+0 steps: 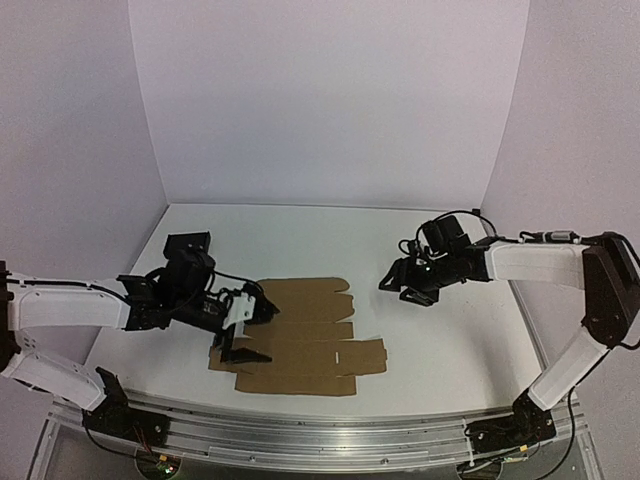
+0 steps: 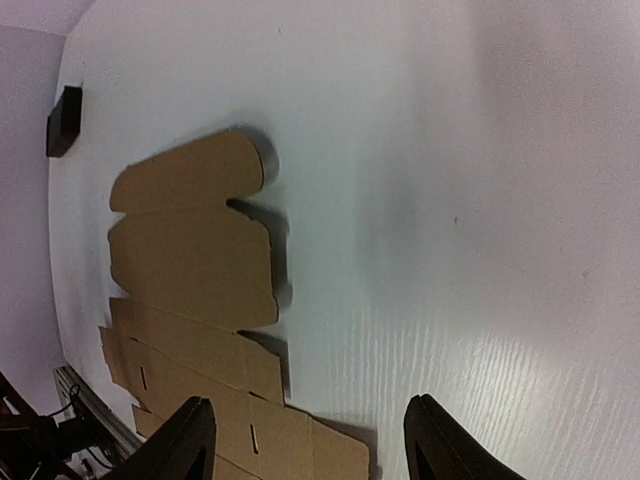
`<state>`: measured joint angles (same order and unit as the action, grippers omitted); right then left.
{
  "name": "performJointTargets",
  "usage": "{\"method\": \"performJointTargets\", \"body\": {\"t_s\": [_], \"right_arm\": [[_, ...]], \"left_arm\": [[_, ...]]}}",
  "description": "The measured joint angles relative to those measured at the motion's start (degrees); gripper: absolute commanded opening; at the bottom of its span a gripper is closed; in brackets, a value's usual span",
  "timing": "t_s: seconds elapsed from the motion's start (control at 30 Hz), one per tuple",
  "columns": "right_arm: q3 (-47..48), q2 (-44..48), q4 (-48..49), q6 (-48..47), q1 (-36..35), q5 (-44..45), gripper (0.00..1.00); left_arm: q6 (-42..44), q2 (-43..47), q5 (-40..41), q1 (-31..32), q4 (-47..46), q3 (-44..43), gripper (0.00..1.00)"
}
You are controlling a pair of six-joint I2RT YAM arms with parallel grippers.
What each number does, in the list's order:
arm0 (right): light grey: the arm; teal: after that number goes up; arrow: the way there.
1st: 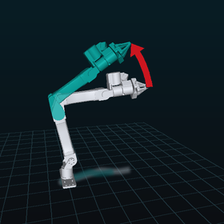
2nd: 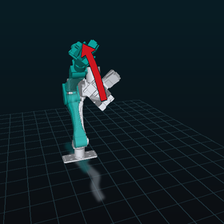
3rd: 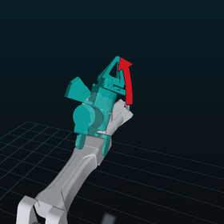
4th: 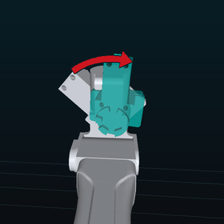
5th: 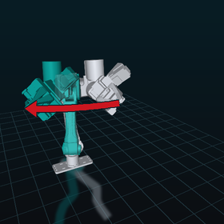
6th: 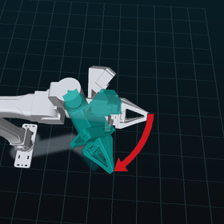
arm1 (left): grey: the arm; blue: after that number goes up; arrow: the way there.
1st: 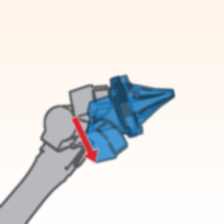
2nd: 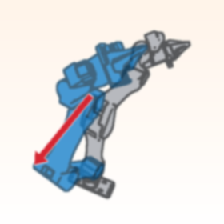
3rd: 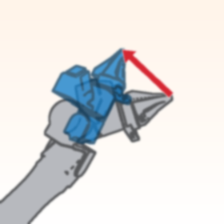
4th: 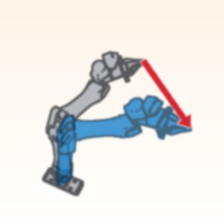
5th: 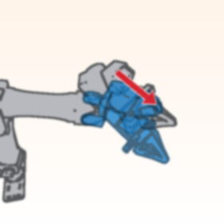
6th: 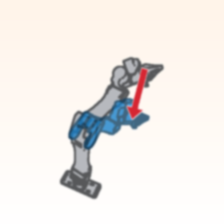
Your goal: Fold the paper box
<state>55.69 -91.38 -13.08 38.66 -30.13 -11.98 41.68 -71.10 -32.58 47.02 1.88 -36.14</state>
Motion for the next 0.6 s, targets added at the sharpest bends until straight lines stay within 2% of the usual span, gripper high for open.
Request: {"method": "performJointTargets", "body": {"t_s": [0.1, 0.27, 0.43, 0.6], "right_arm": [[0.6, -1.5, -4.1, 2.1, -4.7, -1.2, 0.66], [-0.4, -0.2, -9.6, 9.4, -15.4, 0.9, 0.66], [-2.1, 0.5, -11.0, 17.6, -25.7, 2.0, 0.63], [-3.7, -3.5, -9.2, 22.3, -28.1, -0.9, 0.63]], "left_arm": [[4.2, -2.9, 3.8, 6.5, 6.8, 0.0, 1.0], [7.7, -6.0, 10.1, 11.3, 11.6, 0.0, 1.0], [9.3, -7.3, 14.1, 12.2, 9.5, 1.6, 1.0], [10.0, -9.7, 14.9, 12.2, 6.4, 3.7, 1.0]]}}
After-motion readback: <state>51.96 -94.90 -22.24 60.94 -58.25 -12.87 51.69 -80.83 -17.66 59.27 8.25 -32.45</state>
